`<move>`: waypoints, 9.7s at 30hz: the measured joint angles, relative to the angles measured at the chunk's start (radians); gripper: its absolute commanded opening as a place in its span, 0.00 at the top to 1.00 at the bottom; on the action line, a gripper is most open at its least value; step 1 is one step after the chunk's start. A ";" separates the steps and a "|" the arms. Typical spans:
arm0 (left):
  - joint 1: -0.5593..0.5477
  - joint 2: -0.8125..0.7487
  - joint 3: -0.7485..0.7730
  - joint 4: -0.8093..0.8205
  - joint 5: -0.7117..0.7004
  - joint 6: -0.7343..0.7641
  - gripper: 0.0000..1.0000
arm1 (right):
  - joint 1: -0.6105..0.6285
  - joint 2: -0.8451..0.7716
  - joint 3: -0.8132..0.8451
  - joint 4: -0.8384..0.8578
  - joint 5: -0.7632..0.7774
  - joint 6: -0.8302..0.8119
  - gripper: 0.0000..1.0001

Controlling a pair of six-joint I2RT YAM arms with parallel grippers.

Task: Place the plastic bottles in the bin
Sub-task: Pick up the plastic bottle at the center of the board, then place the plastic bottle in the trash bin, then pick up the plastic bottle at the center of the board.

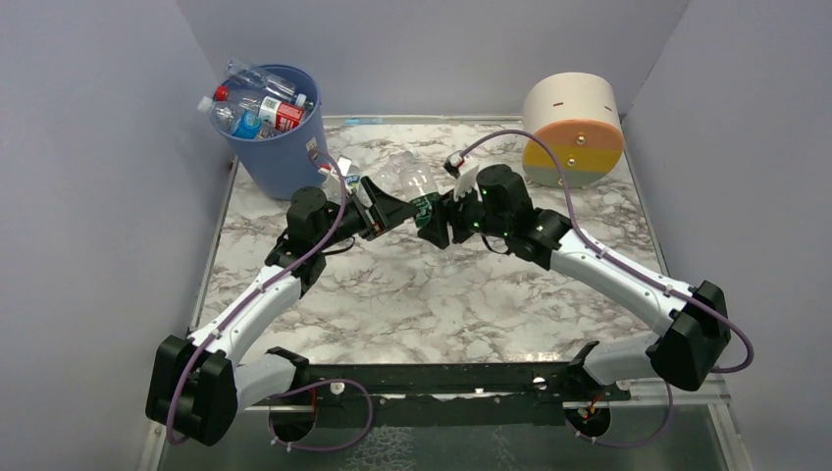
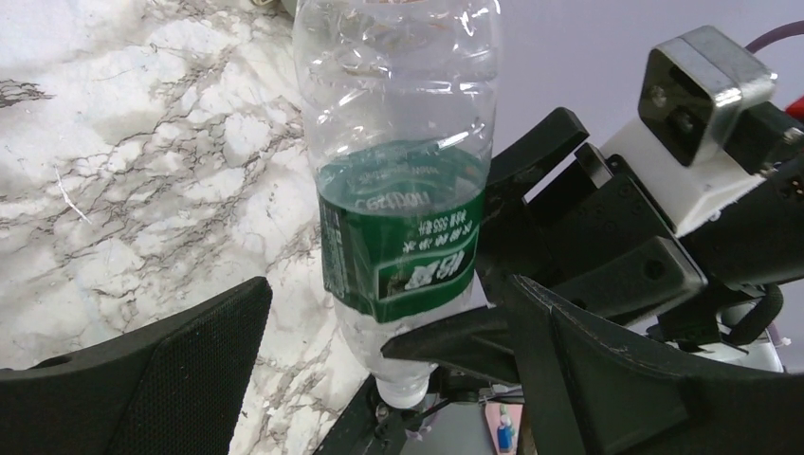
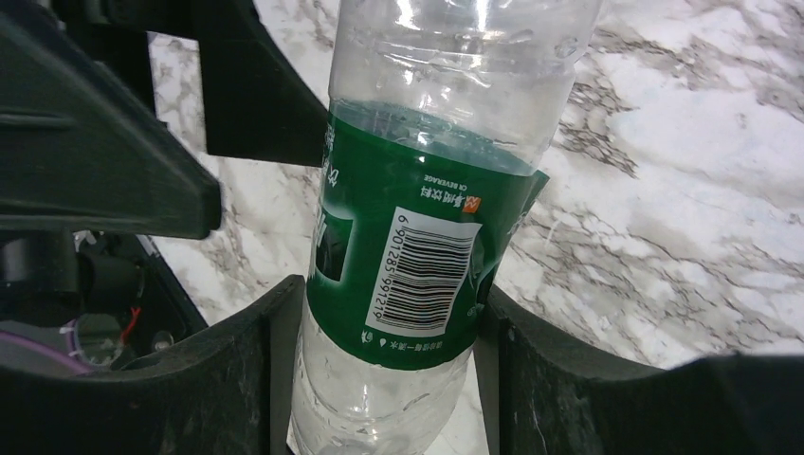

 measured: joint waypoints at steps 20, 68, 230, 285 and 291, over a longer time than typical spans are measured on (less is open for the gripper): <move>0.000 -0.016 0.000 -0.010 -0.006 0.009 0.13 | 0.106 0.069 0.079 -0.055 0.005 -0.032 0.40; 0.001 -0.011 0.019 -0.109 -0.074 0.084 0.34 | 0.109 0.063 0.179 -0.138 0.095 -0.018 0.03; 0.701 0.727 1.043 -0.049 -0.180 0.324 0.06 | 0.112 -0.163 0.094 -0.282 0.295 0.113 0.01; 0.736 0.080 0.497 -0.288 0.084 0.287 0.01 | 0.112 -0.093 0.057 -0.219 0.225 0.154 0.01; 0.736 0.034 0.429 -0.364 0.090 0.334 0.01 | 0.112 -0.015 0.081 -0.200 0.221 0.154 0.01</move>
